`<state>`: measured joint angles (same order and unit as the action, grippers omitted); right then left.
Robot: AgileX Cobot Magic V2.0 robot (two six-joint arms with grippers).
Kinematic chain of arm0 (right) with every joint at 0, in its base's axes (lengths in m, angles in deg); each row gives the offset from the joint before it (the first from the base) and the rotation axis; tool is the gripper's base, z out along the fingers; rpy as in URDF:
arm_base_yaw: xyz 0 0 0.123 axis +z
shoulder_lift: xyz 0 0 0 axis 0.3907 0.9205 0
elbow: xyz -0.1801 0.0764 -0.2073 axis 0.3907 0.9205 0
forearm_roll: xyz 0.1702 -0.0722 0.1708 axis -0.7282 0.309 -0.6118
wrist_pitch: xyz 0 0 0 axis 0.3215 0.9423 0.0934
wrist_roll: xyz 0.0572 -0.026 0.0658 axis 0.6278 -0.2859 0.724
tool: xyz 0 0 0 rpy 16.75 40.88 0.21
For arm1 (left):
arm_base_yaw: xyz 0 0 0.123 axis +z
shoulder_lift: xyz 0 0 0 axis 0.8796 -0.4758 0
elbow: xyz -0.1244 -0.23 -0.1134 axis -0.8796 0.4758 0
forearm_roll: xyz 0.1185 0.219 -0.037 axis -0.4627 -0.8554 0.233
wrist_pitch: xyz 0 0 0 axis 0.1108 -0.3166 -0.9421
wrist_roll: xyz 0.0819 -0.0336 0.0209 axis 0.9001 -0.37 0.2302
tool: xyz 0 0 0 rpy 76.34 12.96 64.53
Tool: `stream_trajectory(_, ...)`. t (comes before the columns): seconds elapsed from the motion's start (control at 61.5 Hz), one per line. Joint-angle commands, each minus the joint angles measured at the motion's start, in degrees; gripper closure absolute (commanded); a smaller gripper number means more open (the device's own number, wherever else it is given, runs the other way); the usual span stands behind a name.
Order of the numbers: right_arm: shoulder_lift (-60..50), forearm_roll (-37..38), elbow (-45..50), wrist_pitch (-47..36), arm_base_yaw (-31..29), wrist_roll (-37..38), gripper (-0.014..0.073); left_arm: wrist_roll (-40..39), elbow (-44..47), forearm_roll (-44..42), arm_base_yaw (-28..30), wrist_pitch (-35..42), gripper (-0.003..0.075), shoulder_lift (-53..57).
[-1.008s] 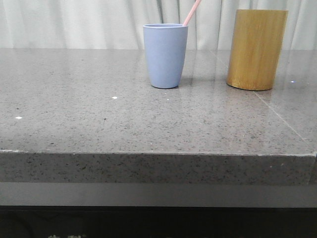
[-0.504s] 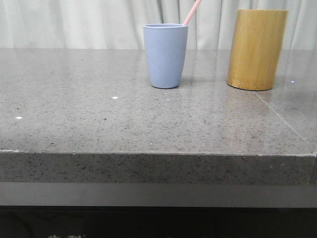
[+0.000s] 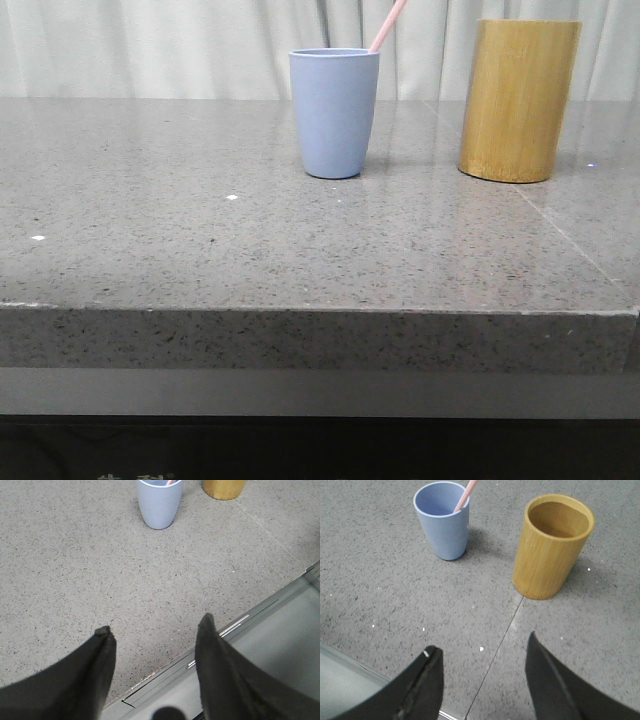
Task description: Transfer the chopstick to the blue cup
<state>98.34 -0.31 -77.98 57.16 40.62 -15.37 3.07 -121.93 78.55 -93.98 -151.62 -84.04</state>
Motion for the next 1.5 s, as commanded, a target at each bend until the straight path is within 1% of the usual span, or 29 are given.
stream_trajectory(0.0,-4.41,0.27,1.25,-5.06,-0.34,-0.02,0.019,-0.47,-1.27,0.47,-0.21,3.51,0.0352,0.43)
stream_trajectory(0.081,-6.8,0.27,2.7,-5.05,-0.34,-0.02,0.0195,-0.47,-1.27,0.47,-0.21,3.51,0.0353,0.43)
stream_trajectory(0.163,-8.34,0.27,3.28,-5.19,-0.34,-0.02,0.0255,-0.47,-1.27,0.47,-0.21,3.61,0.0374,0.43)
stream_trajectory(0.244,-8.85,0.27,3.28,-5.24,-0.34,-0.02,0.0368,-0.47,-1.27,0.47,-0.21,3.74,0.0445,0.43)
stream_trajectory(0.276,-8.85,0.27,3.28,-5.3,-0.34,-0.02,0.0428,-0.47,-1.27,0.47,-0.21,3.82,0.0491,0.43)
stream_trajectory(0.39,-8.78,0.27,3.35,-5.36,-0.34,-0.02,0.0582,-0.47,-1.27,0.47,-0.21,3.82,0.0621,0.43)
stream_trajectory(0.423,-8.78,0.27,3.35,-5.36,-0.34,-0.02,0.0621,-0.47,-1.27,0.47,-0.21,3.82,0.0659,0.43)
stream_trajectory(0.488,-8.78,0.27,3.35,-5.4,-0.34,-0.02,0.067,-0.47,-1.27,0.47,-0.21,3.82,0.072,0.43)
stream_trajectory(0.52,-8.78,0.27,3.35,-5.52,-0.34,-0.02,0.0659,-0.47,-1.27,0.47,-0.21,3.82,0.0738,0.43)
stream_trajectory(1.057,-8.78,0.74,3.35,-5.35,-0.34,-0.02,0.0662,-0.47,-1.27,0.47,-0.21,3.54,0.0739,0.43)
stream_trajectory(1.187,-8.78,0.68,3.35,-5.36,-0.34,-0.02,0.0662,-0.47,0.01,0.63,0.41,4.58,0.0739,1.31)
stream_trajectory(1.252,-8.78,0.68,3.35,-5.36,-0.34,-0.02,0.0662,-0.47,2.15,0.63,1.8,7.45,0.0739,3.09)
stream_trajectory(1.366,-8.78,0.68,3.35,-5.36,-0.34,-0.02,0.0662,-0.47,8.69,0.48,7.02,14.59,0.0739,8.55)
stream_trajectory(1.398,-8.78,0.68,3.35,-5.36,-0.34,-0.02,0.0662,-0.47,11.02,0.48,9.04,17.17,0.0739,10.28)
stream_trajectory(1.48,-8.78,0.68,3.35,-5.36,-0.34,-0.02,0.0662,-0.37,19.49,0.48,13.29,26.53,0.0739,15.57)
